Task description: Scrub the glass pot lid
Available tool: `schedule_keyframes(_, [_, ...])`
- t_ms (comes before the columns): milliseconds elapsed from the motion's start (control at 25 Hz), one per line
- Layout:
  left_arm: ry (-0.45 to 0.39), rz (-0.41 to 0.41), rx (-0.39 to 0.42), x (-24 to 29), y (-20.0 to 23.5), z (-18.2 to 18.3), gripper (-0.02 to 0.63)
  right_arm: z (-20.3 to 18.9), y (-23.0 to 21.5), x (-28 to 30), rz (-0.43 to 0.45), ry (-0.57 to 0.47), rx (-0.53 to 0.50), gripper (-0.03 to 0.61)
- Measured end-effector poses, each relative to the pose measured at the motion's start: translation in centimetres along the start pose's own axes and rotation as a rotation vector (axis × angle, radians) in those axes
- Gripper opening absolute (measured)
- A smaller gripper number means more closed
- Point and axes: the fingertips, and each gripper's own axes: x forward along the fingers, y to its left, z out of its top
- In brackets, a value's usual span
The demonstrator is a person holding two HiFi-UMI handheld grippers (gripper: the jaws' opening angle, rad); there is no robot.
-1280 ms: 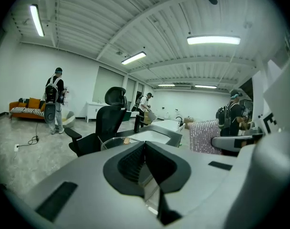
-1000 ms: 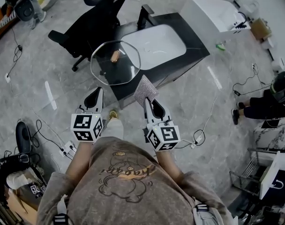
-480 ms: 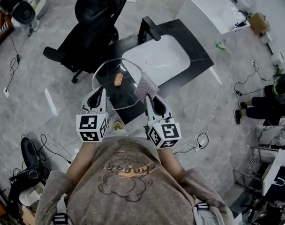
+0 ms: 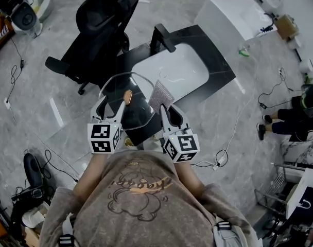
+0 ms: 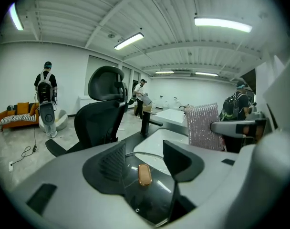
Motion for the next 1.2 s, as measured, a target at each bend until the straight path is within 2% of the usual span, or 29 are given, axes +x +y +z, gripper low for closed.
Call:
schedule_keyframes(200, [0.097,-0.046,0.085,4.0,-1.1,-2.8,0.258,0.1,-1.0,0.8,0.025,0.014,-0.007,0.077])
schedule_keyframes(320, [0.155,-0.061,0.067,6.5,-1.4,-5.0,0.241,-0.2,-1.8,0.8,0.03,0.02,-0.008,0.078])
schedule_keyframes(640, [0.308,-0.012,0.072,11.9,-0.2,-11.6,0.237,-0.5,-4.9,0.7,-0.004,0.033,0.025,0.077])
schedule_keyframes(880, [0.355,-0.004,0.051,13.3,0.1,-14.0,0.237,-0.6,-6.2,0.9,-0.013,0.033,0.033,0.078])
schedule_keyframes(1080, [0.358,0.01,0.052,13.3,-0.1,-14.1,0.236,-0.8,-6.8,1.0,-0.015,0.039,0.037,0.078])
schedule_keyframes(1200, [0.352,0.021,0.031,13.3,-0.3,-14.1,0.208,-1.0,-7.0,1.2,-0.011,0.046,0.037,0.078])
